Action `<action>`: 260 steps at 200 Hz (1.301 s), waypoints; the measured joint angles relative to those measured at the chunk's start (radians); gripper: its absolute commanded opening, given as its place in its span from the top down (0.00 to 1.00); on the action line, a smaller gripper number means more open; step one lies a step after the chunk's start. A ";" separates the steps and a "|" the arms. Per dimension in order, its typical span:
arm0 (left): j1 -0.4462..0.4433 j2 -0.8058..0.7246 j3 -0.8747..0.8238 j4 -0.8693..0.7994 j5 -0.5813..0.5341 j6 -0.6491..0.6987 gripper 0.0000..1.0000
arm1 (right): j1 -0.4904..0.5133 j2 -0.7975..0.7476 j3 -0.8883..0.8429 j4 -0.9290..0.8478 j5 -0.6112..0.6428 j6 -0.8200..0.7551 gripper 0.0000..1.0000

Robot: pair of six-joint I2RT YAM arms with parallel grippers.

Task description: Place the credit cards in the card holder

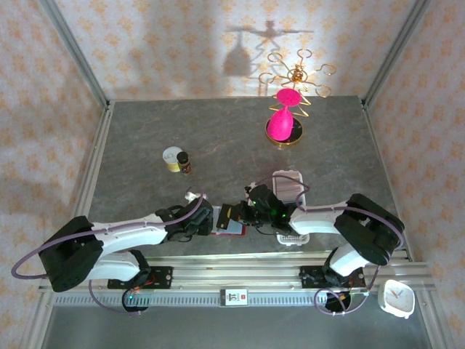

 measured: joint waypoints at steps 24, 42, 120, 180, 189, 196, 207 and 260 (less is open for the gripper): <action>0.000 -0.006 -0.004 0.000 0.003 -0.004 0.64 | 0.000 0.012 0.000 0.012 0.000 0.008 1.00; 0.000 -0.006 -0.005 0.000 0.006 -0.011 0.64 | 0.000 0.015 0.000 0.014 0.000 0.011 1.00; 0.000 -0.030 -0.031 0.018 0.018 -0.022 0.63 | 0.002 0.034 -0.009 0.014 -0.014 0.026 1.00; 0.000 -0.041 -0.050 0.046 0.018 -0.040 0.60 | 0.003 0.069 -0.011 0.017 -0.043 0.026 1.00; 0.000 -0.051 -0.061 0.058 0.016 -0.049 0.59 | 0.004 0.075 -0.010 0.017 -0.047 0.026 1.00; 0.000 -0.058 -0.069 0.064 0.014 -0.056 0.59 | 0.004 0.080 -0.008 0.017 -0.051 0.026 1.00; 0.000 -0.071 -0.079 0.070 0.011 -0.073 0.57 | 0.003 0.087 -0.004 0.016 -0.054 0.024 1.00; 0.000 -0.152 -0.131 0.110 -0.046 -0.171 0.49 | 0.004 0.096 0.022 -0.005 -0.072 0.004 1.00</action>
